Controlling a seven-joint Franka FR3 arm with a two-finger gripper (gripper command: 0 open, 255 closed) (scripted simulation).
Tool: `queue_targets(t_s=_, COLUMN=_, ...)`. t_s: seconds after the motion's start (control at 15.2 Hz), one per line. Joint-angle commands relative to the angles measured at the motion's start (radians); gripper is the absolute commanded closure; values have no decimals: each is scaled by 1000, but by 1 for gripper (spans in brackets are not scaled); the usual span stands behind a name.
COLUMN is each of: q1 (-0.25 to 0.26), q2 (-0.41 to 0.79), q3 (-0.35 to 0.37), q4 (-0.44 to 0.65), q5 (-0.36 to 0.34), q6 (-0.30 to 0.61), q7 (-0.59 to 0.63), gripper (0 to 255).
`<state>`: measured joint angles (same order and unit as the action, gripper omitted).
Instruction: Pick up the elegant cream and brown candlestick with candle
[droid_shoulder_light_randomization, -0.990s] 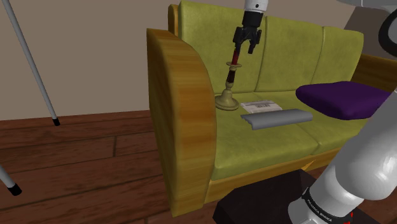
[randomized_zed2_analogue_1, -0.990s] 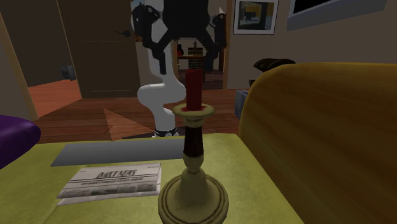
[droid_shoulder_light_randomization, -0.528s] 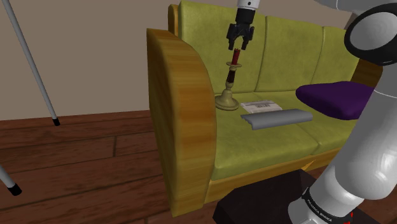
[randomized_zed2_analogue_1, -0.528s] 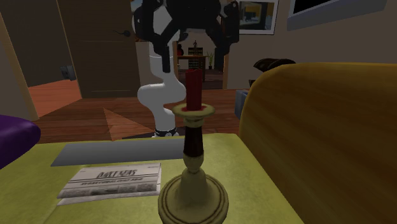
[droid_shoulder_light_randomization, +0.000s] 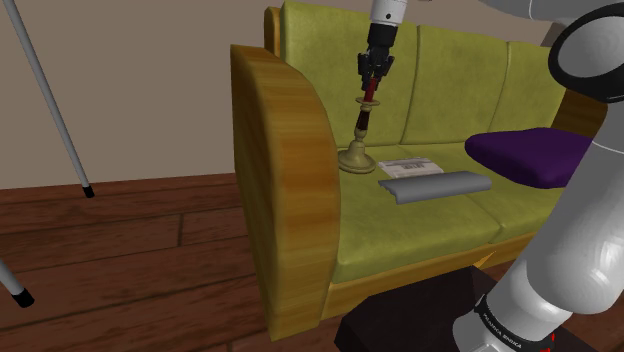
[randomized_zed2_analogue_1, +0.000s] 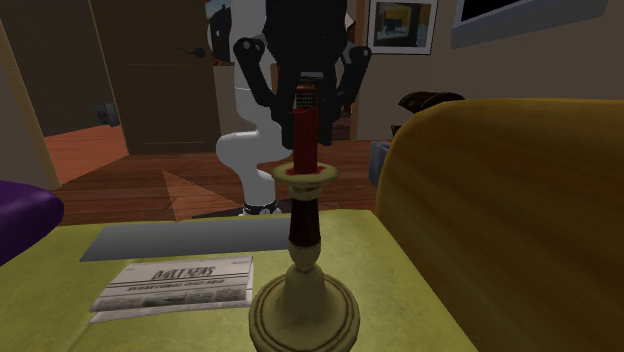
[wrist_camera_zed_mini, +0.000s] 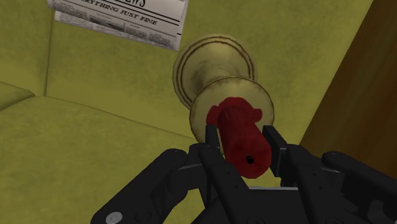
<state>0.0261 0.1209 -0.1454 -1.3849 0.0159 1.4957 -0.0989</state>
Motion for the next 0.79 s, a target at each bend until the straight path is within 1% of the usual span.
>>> queue_targets(t_s=0.0, q1=0, q2=1, q3=0, q4=-1, q5=0, q6=1, q7=0, gripper=255)
queue_targets(t_s=0.4, q1=0, q2=-3, q3=0, q4=-5, q5=-1, q6=2, q7=0, gripper=255)
queue_targets(t_s=0.73, q1=-4, q2=30, q3=-2, q4=110, q5=5, q6=-80, q7=-3, gripper=255)
